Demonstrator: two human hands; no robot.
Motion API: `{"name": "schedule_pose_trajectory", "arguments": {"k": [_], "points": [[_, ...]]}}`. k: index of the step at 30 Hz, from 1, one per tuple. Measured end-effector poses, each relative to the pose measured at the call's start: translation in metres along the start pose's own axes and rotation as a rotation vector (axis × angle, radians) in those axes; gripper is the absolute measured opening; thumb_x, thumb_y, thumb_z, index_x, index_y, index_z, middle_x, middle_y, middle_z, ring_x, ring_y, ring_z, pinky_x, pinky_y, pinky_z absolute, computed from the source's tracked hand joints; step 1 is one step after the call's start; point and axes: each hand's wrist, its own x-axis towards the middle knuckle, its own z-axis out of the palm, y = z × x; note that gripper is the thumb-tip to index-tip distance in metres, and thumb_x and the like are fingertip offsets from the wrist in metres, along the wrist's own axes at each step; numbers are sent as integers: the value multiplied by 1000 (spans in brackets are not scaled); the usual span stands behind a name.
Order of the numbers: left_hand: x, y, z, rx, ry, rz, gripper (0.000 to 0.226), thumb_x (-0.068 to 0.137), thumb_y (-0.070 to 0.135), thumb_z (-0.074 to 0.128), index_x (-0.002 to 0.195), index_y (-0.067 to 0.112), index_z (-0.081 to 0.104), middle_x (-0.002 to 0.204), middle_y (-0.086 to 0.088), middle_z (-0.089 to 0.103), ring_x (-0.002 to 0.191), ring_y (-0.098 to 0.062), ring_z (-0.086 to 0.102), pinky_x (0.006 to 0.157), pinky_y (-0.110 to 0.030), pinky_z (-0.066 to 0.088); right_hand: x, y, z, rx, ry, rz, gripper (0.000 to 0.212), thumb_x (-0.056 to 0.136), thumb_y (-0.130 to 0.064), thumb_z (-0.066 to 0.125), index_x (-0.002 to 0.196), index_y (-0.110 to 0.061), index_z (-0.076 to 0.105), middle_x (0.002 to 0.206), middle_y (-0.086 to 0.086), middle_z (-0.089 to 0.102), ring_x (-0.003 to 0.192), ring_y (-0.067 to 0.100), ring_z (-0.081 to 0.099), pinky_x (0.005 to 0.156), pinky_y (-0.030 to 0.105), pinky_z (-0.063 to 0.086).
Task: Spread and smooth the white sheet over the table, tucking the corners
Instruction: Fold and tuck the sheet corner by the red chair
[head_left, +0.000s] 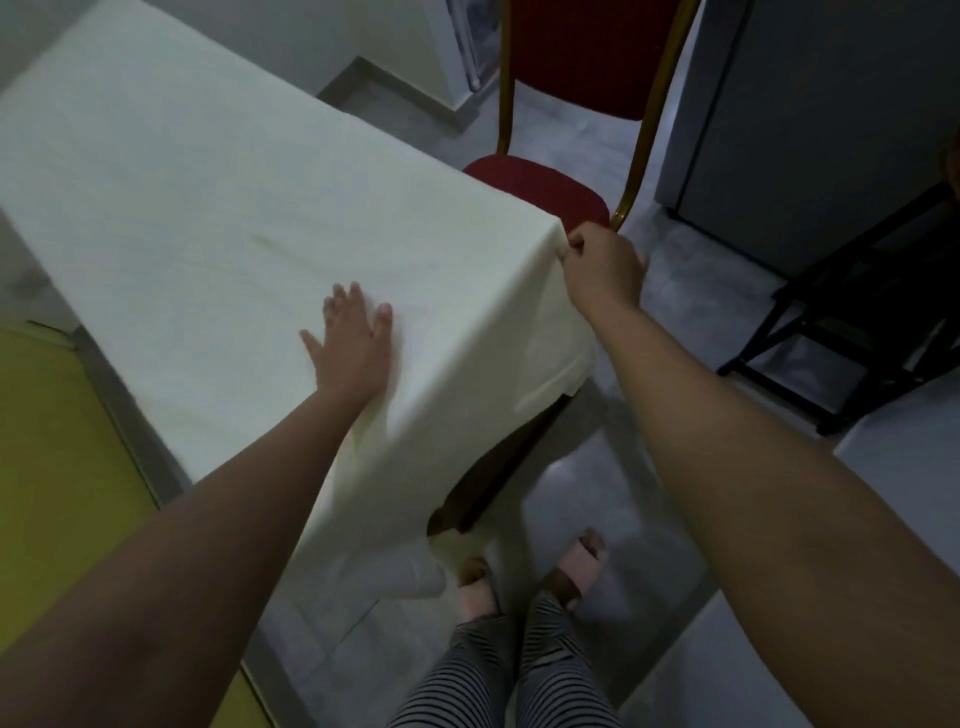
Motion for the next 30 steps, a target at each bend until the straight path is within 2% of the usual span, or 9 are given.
{"name": "schedule_pose_trajectory", "arguments": {"k": [3,7,11,15,18,20,23,26,30], "points": [[9,-9,2,37,-12,-104,62,101,44,19,153,13,6,161,-7,0,148,-22,-1,115,-56,-4,1,8,7,-9,126,-45,11,92,-26,56,82,-24,59,78,-8,56,101,23,53,91,40,27],[14,0,11,34,33,-93,62,101,42,19,152,12,5,161,-8,-1,148,-23,-3,116,-54,-5,-6,20,13,-4,272,-78,12,87,-19,58,77,-24,55,84,-8,64,95,21,54,84,36,25],[10,10,18,31,82,-59,62,100,42,18,152,12,6,161,-7,0,148,-22,-3,116,-53,-7,-15,37,16,-38,305,-64,20,85,-17,58,74,-28,46,83,-8,62,95,20,54,81,35,24],[-3,20,22,11,62,-1,62,100,43,21,152,12,7,161,-7,0,148,-21,-4,116,-50,-7,-28,55,25,-94,209,28,19,89,-21,57,75,-28,45,88,-4,63,98,22,54,84,39,30],[-15,22,20,-41,61,14,61,99,41,27,152,15,14,161,-7,4,148,-19,0,117,-46,-4,-29,58,27,-119,49,53,8,88,-16,54,83,-22,56,101,5,63,104,27,52,88,40,33],[-21,25,19,-93,100,23,58,99,40,30,151,17,19,161,-6,6,148,-17,2,118,-43,-5,-25,52,24,-90,-57,80,25,83,-8,50,104,-19,60,119,7,58,114,29,48,95,42,34],[-23,38,18,-94,158,88,57,100,39,30,151,16,19,161,-6,7,148,-17,3,117,-42,-4,-11,33,12,89,-102,37,50,81,-5,46,127,-24,50,133,2,51,121,29,46,101,47,38],[-14,60,18,-61,83,210,57,101,40,25,152,17,15,161,-6,4,148,-18,0,117,-44,-4,6,12,3,156,-190,-51,47,88,-13,44,133,-28,50,132,2,56,121,29,48,101,50,40],[13,94,18,-50,-26,336,55,102,41,19,152,18,12,161,-5,4,148,-18,0,117,-46,-4,20,10,-2,56,-134,-25,21,92,-29,53,112,-26,61,109,-1,66,111,26,53,98,40,27]]}}
